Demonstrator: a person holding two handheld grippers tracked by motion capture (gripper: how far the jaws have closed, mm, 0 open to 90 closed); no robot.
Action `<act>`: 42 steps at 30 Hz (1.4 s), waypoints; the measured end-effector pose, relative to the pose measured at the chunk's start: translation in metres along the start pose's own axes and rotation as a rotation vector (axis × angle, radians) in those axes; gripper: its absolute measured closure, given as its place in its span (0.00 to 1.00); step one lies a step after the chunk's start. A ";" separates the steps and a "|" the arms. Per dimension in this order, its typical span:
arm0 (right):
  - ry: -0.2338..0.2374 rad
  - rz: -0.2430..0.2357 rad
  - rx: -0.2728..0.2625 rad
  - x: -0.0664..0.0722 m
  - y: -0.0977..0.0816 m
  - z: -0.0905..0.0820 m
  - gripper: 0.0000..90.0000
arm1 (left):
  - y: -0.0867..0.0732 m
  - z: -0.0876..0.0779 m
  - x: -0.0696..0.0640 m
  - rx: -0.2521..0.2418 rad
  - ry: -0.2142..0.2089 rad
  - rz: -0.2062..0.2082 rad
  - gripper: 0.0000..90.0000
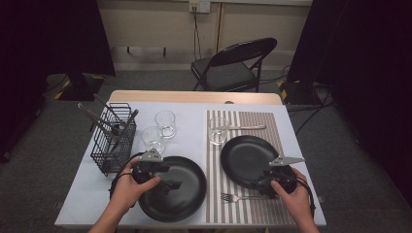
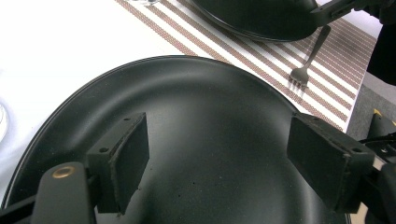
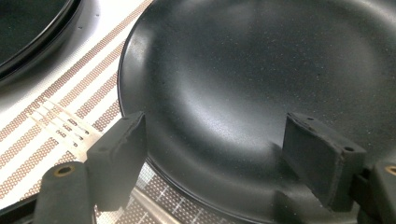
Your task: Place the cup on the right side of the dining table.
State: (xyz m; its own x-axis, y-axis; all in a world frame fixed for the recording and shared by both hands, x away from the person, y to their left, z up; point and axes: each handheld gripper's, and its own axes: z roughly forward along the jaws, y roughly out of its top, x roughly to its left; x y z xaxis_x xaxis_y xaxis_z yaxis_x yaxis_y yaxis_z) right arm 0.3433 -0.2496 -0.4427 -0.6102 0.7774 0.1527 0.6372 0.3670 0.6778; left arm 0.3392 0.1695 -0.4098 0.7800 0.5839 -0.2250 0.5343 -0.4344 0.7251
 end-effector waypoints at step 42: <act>-0.005 -0.042 0.009 0.002 -0.012 -0.016 0.23 | 0.000 0.010 -0.002 0.027 -0.001 0.007 0.23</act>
State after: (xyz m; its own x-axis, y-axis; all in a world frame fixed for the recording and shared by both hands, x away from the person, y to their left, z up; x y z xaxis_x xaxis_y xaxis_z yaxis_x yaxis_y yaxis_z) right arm 0.3269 -0.2605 -0.4392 -0.6339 0.7638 0.1211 0.6158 0.4037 0.6766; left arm 0.3411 0.1615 -0.4163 0.7840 0.5803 -0.2204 0.5373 -0.4567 0.7091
